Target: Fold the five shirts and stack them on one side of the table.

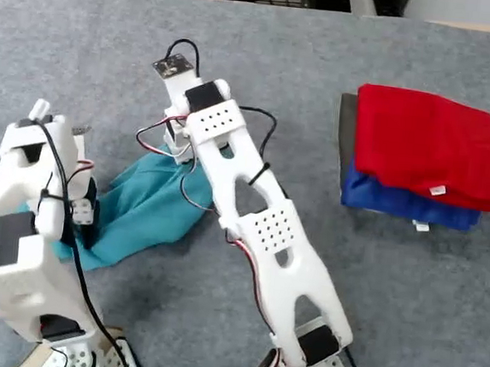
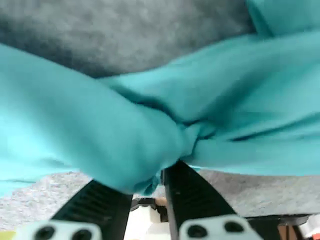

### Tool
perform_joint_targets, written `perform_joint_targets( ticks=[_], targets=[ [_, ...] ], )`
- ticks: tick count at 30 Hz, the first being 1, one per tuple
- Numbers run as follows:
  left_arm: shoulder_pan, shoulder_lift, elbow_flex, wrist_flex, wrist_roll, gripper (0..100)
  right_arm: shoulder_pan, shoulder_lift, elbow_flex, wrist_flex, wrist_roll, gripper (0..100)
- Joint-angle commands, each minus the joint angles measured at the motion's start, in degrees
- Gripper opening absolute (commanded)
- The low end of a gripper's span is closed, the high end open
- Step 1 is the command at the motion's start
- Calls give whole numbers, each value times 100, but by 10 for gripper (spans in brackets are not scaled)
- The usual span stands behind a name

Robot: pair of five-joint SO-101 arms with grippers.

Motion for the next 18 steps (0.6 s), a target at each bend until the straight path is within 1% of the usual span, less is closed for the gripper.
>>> perform_joint_targets(
  ticks=[1,3,5,7,9,11,13,18],
  targets=[
    [-171,-589,277,0,-246,31,325,4,-295,273,-35,25],
    [-207,-862,330,26,-387,29,396,13,-699,703,-44,13],
    [-215,-1169,409,97,-624,29,554,-40,-892,686,-62,13],
    [-198,-1433,400,448,-905,29,686,-286,-813,695,-53,13],
    [-215,-1714,400,853,-1363,29,870,-681,-426,695,-44,13],
    [-382,-1952,391,1213,-1846,29,1020,-1235,251,695,105,13],
    [-681,-2180,391,1398,-2163,29,1116,-1921,1156,686,325,13],
    [-1780,-2593,391,1442,-2822,29,1125,-3864,3811,677,870,13]
  ],
)
